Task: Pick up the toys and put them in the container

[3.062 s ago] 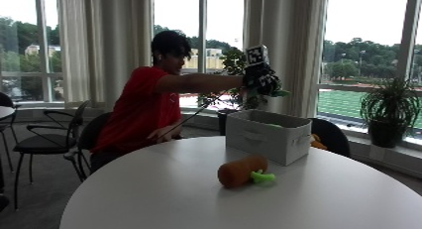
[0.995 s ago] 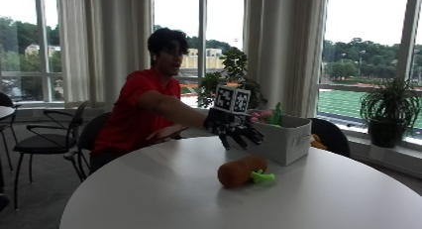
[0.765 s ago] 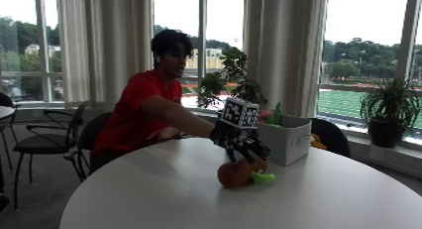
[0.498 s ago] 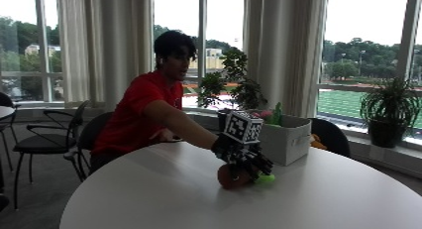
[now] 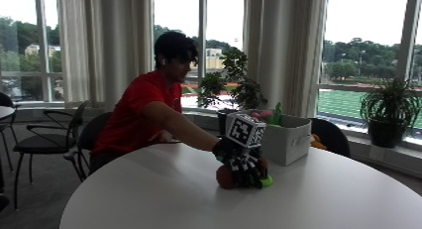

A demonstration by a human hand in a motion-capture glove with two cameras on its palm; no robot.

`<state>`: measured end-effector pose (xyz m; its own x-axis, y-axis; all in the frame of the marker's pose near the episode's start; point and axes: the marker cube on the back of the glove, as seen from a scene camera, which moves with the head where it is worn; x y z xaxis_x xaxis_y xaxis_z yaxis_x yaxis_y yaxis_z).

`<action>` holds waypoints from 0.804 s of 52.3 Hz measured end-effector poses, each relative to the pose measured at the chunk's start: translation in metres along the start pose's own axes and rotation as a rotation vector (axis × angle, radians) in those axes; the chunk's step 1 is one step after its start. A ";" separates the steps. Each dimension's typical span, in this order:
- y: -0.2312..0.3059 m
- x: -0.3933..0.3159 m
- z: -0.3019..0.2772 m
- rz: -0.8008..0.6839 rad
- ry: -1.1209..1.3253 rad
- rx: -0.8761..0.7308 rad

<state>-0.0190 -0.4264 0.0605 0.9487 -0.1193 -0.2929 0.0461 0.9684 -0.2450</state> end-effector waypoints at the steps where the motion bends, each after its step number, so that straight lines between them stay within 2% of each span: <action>1: 0.001 0.000 0.000 0.001 -0.005 -0.003; 6: 0.003 -0.002 0.002 0.013 -0.037 0.010; 19: 0.016 -0.019 0.002 0.060 -0.031 0.177; 29: 0.040 -0.021 -0.006 0.072 -0.029 0.194; 42: 0.085 -0.012 -0.073 0.088 -0.056 0.273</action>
<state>-0.0495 -0.3584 -0.0237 0.9681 -0.0275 -0.2491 0.0384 0.9985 0.0388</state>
